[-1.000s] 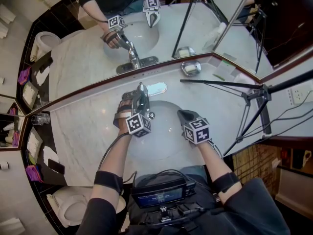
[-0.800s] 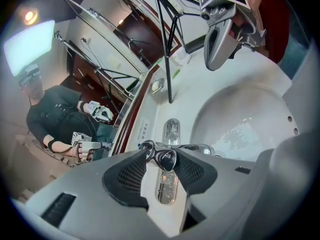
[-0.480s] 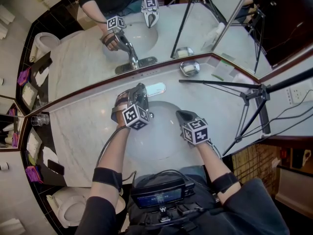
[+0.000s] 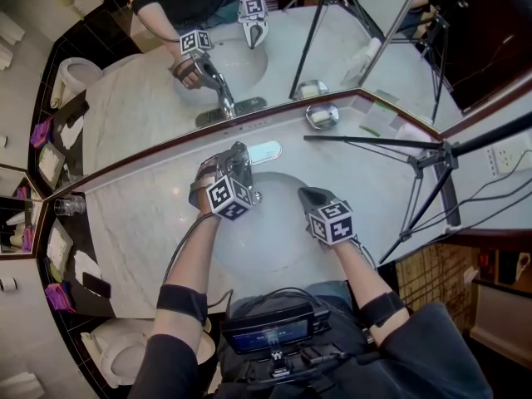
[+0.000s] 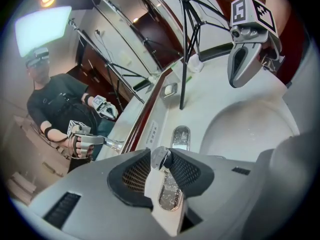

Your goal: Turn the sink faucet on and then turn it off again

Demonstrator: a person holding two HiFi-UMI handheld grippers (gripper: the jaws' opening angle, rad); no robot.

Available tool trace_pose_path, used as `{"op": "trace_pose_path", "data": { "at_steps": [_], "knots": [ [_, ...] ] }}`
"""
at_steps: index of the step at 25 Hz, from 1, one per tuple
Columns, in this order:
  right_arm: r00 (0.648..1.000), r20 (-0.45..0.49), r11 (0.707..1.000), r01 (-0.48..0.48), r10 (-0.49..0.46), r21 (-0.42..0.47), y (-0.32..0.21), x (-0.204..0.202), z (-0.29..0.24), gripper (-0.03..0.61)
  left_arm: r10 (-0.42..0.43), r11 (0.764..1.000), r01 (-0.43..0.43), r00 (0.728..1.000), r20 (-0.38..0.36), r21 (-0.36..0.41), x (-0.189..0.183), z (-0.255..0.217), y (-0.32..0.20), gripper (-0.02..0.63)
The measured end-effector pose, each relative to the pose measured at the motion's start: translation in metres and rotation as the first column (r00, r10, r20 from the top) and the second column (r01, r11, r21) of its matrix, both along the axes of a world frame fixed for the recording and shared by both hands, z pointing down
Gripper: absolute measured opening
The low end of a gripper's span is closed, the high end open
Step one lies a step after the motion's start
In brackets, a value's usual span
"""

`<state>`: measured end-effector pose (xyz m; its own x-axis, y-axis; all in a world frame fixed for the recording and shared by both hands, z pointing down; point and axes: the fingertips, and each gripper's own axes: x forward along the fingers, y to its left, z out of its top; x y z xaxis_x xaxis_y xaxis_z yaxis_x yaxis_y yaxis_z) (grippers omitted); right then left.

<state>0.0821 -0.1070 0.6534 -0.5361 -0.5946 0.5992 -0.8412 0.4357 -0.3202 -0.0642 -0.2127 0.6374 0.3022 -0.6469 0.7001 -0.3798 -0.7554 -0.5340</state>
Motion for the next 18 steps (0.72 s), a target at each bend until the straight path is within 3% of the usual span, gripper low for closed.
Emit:
{"op": "trace_pose_path", "data": {
  "at_steps": [16,18],
  "knots": [
    [1.000,0.013,1.000,0.021,-0.021,0.015,0.005,-0.011,-0.007,0.020,-0.018,1.000,0.018,1.000,-0.006,-0.012,-0.021,-0.012,0.037,0.120],
    [1.000,0.014,0.999,0.025,-0.026,0.019,0.006,-0.013,-0.009,0.020,-0.048,0.999,0.048,0.999,-0.021,-0.003,-0.028,-0.018,0.042,0.075]
  ]
}}
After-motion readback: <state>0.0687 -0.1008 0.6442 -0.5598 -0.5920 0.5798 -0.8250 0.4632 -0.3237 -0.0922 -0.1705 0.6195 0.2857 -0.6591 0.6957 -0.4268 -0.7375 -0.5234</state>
